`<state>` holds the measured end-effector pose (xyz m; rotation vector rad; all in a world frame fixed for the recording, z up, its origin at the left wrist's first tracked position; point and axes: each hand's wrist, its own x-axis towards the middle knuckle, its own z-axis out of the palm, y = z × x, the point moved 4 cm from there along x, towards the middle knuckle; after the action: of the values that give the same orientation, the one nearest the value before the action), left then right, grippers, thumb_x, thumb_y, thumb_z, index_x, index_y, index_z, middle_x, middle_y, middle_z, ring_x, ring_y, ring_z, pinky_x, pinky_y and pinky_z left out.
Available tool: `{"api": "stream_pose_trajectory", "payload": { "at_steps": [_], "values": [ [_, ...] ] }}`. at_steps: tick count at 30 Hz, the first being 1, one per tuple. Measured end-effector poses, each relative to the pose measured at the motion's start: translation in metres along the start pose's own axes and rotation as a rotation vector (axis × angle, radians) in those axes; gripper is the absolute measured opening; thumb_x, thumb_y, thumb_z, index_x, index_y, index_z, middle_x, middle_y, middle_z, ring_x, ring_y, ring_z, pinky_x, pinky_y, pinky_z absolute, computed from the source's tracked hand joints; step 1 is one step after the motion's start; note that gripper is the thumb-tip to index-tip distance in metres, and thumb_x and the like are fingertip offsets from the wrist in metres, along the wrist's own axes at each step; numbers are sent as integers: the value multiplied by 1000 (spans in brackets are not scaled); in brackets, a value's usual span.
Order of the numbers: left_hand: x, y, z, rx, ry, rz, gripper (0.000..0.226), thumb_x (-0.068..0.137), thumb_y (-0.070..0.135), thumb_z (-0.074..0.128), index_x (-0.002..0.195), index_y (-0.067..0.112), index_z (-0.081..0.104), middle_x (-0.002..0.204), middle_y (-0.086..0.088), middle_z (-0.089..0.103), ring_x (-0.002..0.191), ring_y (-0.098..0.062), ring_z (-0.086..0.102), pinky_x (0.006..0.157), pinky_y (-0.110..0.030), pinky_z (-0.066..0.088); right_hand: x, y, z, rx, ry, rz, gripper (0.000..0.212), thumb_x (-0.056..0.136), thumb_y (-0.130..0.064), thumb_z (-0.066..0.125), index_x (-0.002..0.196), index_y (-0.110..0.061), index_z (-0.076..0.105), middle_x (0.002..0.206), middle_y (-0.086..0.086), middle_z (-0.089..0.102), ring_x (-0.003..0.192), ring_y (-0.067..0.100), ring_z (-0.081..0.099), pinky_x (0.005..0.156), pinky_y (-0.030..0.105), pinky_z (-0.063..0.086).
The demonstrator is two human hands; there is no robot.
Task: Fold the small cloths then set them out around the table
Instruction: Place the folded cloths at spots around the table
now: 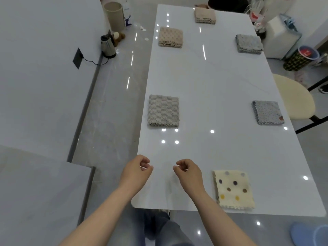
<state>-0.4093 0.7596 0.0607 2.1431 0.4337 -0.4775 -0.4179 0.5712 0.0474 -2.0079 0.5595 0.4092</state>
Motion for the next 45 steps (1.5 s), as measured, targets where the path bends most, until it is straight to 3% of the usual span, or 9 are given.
{"api": "stream_pose_trajectory", "payload": {
  "at_steps": [9,19,25,32,41,45],
  "values": [
    [68,6,-37,33,-135,108,9,84,15,63,91,19,59,81,5,61,66,-5,53,63,-16,42,21,-29,34,105,139,106,14,88,-18,62,102,-15,63,87,-6,62,77,2,57,61,12,39],
    [138,14,-100,272,-358,328,10,84,14,62,88,21,57,77,10,57,66,-3,52,60,-12,40,5,-69,94,267,377,280,14,88,-20,62,102,-17,63,89,-7,62,79,2,57,62,12,39],
    [156,39,-90,324,-485,397,7,86,14,59,91,18,58,80,11,57,71,-8,54,55,-12,38,10,-71,93,313,464,350,14,89,-21,62,102,-17,63,88,-9,60,78,0,56,60,11,38],
    [184,83,-69,398,-501,456,9,84,14,56,90,16,61,83,5,62,71,-12,57,67,-29,48,40,-75,78,380,501,381,14,89,-21,61,103,-17,61,89,-8,60,76,0,55,59,10,38],
    [227,111,-54,516,-556,559,6,85,15,56,86,20,58,78,10,59,70,-7,57,55,-17,40,66,-84,76,448,558,452,17,90,-21,60,106,-16,61,92,-6,59,78,1,54,60,10,37],
    [262,127,-47,546,-604,596,7,84,13,57,86,21,59,78,9,60,68,-5,56,56,-14,37,84,-91,85,480,595,524,17,90,-21,60,106,-16,61,92,-6,58,77,1,52,60,9,36]
  ]
}}
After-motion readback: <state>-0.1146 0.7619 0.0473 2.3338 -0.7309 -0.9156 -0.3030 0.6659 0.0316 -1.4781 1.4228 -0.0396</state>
